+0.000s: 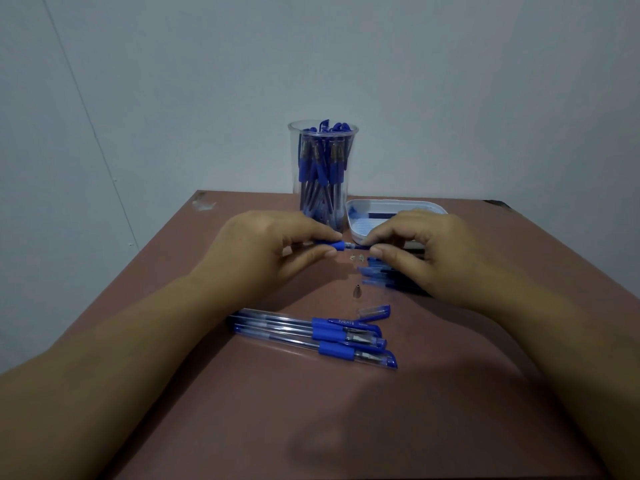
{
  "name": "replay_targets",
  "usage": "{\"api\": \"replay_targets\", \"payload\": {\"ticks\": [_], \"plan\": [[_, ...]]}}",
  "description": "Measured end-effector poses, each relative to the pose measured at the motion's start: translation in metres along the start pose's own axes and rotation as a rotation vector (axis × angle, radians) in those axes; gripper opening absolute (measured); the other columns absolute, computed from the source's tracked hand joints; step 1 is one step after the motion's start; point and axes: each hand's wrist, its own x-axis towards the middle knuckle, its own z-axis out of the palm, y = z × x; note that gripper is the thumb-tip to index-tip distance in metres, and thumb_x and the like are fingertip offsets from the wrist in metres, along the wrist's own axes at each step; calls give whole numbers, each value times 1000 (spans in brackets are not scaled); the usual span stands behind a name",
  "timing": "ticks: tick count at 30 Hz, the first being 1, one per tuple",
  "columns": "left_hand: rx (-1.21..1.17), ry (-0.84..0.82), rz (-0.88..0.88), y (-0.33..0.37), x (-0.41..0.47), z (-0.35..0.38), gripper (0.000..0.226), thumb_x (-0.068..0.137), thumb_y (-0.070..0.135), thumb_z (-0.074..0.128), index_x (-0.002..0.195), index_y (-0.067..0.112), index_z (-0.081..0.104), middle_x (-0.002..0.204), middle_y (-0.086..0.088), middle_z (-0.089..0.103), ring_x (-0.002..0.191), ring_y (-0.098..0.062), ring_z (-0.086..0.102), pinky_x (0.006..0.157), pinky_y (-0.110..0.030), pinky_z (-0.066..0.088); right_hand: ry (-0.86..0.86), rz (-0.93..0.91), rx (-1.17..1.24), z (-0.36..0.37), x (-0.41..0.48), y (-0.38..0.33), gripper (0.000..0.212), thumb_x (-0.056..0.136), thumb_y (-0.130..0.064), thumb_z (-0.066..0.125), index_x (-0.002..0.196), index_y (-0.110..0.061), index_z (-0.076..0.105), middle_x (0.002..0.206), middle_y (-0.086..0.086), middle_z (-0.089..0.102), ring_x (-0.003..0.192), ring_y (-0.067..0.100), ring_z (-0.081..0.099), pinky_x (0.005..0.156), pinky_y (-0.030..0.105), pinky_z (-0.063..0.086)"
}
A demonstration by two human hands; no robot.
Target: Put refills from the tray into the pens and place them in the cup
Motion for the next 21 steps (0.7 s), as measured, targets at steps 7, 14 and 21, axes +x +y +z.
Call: {"api": "replay_targets", "payload": {"ticks": [7, 14, 21], "plan": [[137, 82, 71, 0, 1, -2, 29, 95, 39, 55, 106, 20, 74, 90, 8, 73, 75, 2, 52, 70, -10, 36, 75, 56, 11, -6, -4, 6, 25, 86, -36, 65, 108, -42, 54, 91, -19, 60, 89, 5, 57, 78, 25, 48], [58, 94, 37, 0, -1, 1, 27, 93, 41, 59, 105, 22, 73, 89, 11, 71, 73, 8, 45, 68, -12, 42, 175, -55, 11, 5, 0, 0, 12, 87, -26, 67, 95, -36, 64, 87, -22, 62, 84, -1, 57, 77, 13, 43], [-23, 117, 9, -1, -1, -3, 27, 91, 40, 61, 107, 21, 73, 90, 12, 70, 77, 8, 50, 71, -4, 38, 274, -60, 81, 0, -3, -2, 11, 82, -23, 69, 92, -18, 66, 84, -21, 60, 81, -2, 58, 75, 8, 42]]}}
